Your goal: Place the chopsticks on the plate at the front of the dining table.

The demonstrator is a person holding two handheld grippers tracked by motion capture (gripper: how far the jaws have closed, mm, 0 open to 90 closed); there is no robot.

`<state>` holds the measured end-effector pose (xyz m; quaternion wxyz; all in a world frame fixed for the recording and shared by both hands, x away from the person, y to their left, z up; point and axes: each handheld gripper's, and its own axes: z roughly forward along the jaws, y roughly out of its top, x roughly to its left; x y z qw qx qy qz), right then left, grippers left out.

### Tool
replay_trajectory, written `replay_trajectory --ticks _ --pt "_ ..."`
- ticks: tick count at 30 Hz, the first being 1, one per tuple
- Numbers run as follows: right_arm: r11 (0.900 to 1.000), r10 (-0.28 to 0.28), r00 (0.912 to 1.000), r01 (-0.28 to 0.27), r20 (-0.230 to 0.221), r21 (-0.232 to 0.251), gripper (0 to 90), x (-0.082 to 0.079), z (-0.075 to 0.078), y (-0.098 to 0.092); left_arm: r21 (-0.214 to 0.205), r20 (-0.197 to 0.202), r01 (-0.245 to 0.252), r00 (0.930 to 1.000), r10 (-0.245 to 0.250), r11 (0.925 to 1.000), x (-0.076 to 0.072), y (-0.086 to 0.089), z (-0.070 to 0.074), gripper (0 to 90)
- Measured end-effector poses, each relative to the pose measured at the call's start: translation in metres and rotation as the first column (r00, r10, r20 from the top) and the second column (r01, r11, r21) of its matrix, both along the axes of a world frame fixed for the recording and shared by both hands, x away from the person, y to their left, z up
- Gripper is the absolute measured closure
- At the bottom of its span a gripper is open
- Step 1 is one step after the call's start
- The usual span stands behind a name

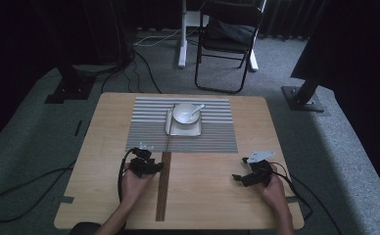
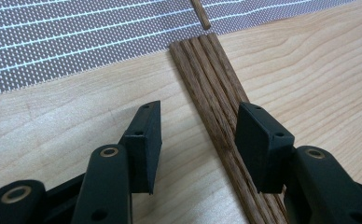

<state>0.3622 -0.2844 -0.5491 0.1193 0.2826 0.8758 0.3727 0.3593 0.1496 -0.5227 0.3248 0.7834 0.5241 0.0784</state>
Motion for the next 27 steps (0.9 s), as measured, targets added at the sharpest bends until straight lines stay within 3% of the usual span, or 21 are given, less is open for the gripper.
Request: replay_trajectory --ticks 13,27 --pt "1.0 0.001 1.0 -0.001 0.0 0.0 12.1 0.0 0.0 0.0 0.028 -0.004 0.015 0.9999 -0.015 0.9995 -0.007 -0.003 -0.002 54.5" --pt "1.0 0.001 1.0 -0.001 0.0 -0.001 12.1 0.0 0.0 0.0 0.08 0.023 0.015 0.9996 -0.017 0.9967 -0.012 -0.006 -0.002 57.2"
